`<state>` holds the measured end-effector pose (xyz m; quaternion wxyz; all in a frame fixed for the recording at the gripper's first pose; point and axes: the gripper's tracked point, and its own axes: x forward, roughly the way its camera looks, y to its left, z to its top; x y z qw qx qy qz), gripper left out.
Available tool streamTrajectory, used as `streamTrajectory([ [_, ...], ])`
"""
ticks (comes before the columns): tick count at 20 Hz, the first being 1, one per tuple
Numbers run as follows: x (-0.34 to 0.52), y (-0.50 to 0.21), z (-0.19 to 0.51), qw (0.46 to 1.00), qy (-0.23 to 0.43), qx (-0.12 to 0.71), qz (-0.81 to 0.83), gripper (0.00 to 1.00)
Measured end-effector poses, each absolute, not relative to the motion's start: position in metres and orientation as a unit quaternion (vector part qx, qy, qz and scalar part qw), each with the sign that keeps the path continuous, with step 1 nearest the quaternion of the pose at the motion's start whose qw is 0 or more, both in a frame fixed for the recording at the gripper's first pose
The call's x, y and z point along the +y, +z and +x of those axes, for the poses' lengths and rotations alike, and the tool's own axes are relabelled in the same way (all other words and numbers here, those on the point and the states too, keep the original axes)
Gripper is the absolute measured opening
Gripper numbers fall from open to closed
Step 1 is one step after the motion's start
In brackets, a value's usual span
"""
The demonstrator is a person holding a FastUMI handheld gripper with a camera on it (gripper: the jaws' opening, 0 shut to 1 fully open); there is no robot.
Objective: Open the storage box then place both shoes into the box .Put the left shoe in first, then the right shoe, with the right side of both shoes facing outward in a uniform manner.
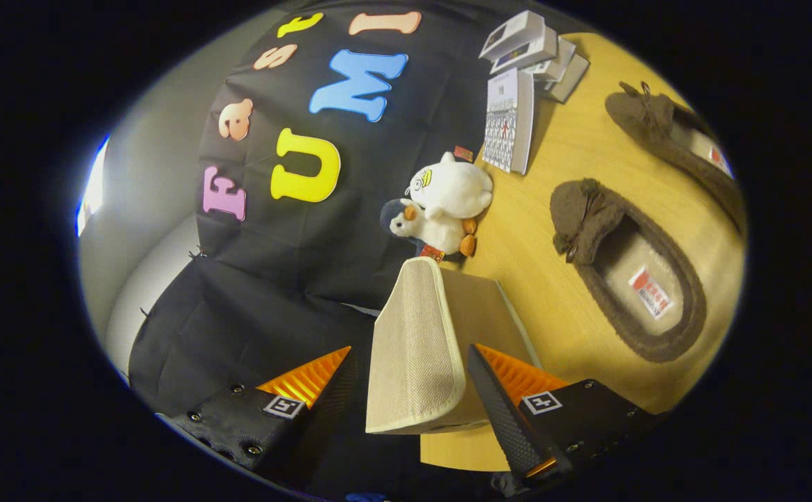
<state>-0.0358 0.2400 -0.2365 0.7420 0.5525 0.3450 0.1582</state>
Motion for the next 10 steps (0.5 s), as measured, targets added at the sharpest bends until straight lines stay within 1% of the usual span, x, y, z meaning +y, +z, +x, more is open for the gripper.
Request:
streamTrajectory([
  [5, 0.257, -0.253, -0.042, 0.713, 0.156, 0.376, 0.571, 0.97],
  [6, 0.262, -0.256, -0.042, 0.706, 0.158, 0.381, 0.575, 0.94],
  [7, 0.263, -0.259, -0.043, 0.703, 0.153, 0.387, 0.577, 0.94],
  [8, 0.266, -0.262, -0.042, 0.698, 0.155, 0.393, 0.578, 0.77],
  [9, 0.266, -0.266, -0.044, 0.700, 0.148, 0.400, 0.572, 0.74],
  [10, 0.267, -0.266, -0.040, 0.698, 0.147, 0.398, 0.577, 0.57],
])
